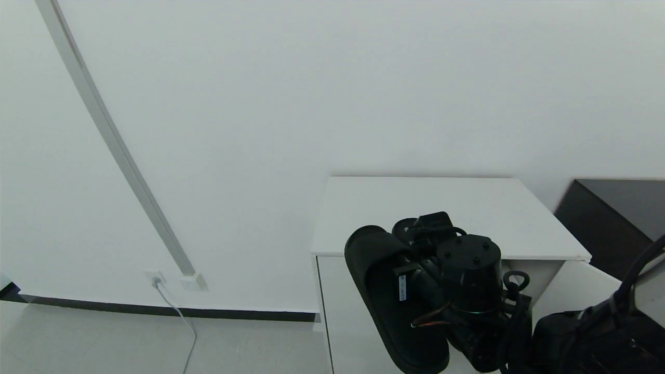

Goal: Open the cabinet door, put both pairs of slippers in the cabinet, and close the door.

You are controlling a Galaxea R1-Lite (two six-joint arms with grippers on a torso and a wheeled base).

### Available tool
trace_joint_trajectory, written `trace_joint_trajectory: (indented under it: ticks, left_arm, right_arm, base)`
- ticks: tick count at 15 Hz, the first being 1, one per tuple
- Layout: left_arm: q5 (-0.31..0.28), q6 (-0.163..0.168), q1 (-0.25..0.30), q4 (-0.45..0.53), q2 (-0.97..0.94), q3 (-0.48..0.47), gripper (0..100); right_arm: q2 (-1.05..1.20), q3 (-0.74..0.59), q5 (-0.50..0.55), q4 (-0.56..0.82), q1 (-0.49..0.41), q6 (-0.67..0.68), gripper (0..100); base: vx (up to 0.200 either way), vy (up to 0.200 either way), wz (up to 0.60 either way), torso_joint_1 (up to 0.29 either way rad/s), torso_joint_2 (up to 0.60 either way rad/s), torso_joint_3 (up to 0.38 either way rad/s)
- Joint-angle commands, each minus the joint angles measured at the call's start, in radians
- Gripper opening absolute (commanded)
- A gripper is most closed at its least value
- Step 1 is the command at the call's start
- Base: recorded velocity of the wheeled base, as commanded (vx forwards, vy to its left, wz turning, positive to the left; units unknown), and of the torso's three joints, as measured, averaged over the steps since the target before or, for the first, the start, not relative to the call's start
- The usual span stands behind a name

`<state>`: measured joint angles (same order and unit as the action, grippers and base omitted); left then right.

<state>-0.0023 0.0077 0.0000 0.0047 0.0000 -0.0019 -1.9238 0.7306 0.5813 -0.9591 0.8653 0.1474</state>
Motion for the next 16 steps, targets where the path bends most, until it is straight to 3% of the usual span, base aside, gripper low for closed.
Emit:
trace_joint_trajectory:
  ticks: [1, 3, 14, 16]
  left_arm:
    - [-0.001, 0.0, 0.0, 0.0, 0.002, 0.0, 0]
    - [0.001, 0.0, 0.0, 0.0, 0.002, 0.0, 0]
    - [0.002, -0.002, 0.0, 0.0, 0.002, 0.0, 0]
    - [0.002, -0.003, 0.0, 0.0, 0.002, 0.0, 0]
  right_arm:
    - [-0.009, 0.0, 0.002, -0.001, 0.0, -0.002, 0]
    - [-0.009, -0.002, 0.003, -0.001, 0.0, -0.002, 0]
    - [-0.009, -0.007, 0.003, -0.001, 0.0, -0.002, 0]
    - [-0.009, -0.007, 0.003, -0.001, 0.0, -0.002, 0]
  base:
    - [-0.2, 0.0, 0.0, -0.002, 0.0, 0.007]
    - [-0.2, 0.0, 0.0, 0.002, 0.0, 0.005]
    - [0.0, 0.0, 0.0, 0.0, 0.0, 0.0]
    - [0.0, -0.2, 0.0, 0.0, 0.0, 0.002]
